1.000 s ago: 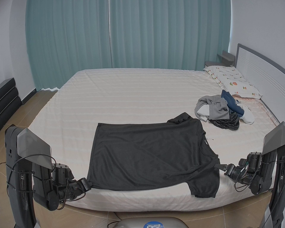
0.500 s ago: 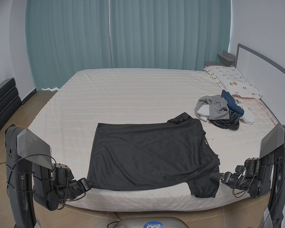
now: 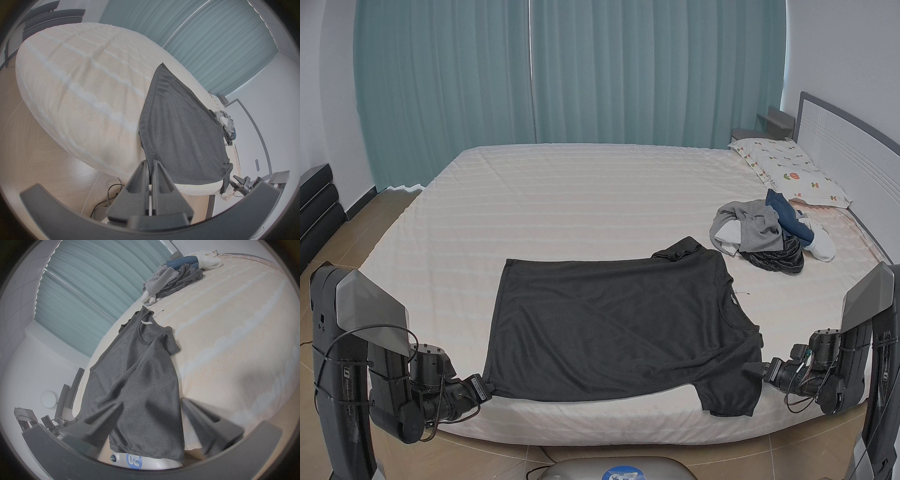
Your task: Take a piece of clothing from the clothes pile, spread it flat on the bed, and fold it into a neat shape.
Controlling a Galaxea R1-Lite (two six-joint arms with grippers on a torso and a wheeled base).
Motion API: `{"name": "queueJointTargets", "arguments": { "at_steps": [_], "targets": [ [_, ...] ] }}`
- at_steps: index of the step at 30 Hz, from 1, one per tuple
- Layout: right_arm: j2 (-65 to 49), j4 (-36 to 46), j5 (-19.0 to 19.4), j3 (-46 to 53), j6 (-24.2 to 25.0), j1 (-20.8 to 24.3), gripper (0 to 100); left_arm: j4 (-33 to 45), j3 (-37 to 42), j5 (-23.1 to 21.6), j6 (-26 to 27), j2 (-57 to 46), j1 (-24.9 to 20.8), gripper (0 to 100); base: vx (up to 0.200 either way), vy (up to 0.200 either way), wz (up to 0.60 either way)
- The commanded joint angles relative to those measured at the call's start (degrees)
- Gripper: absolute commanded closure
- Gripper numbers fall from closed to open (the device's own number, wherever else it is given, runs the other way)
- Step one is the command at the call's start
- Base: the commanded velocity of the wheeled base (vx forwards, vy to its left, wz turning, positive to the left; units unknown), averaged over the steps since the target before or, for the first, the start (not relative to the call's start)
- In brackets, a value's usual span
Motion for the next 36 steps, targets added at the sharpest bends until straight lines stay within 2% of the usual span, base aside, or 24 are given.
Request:
{"name": "queueJointTargets", "arguments": {
  "at_steps": [1,13,18,22,36],
  "targets": [
    [-0.04,-0.52,-0.05,0.63,-0.01,-0.51,100,-0.01,-0.06,-0.03,-0.12,-0.03,0.0,100,0.0,0.0,0.0],
    [-2.59,-0.61,0.12,6.52,-1.77,-3.85,100,-0.1,-0.06,-0.12,-0.73,-0.21,0.44,100,0.0,0.0,0.0],
    [-3.91,-0.61,0.74,10.38,-4.76,-5.44,100,-0.1,0.56,0.14,-0.38,-0.56,0.53,100,0.0,0.0,0.0],
    [-5.05,-0.69,2.76,13.28,-6.78,-5.52,100,-0.1,1.0,0.41,0.06,-1.97,1.23,100,0.0,0.0,0.0],
    [-6.81,0.54,2.85,15.92,-8.98,-5.61,100,-0.01,5.22,0.58,7.0,-3.81,1.93,100,0.0,0.0,0.0]
  ]
}}
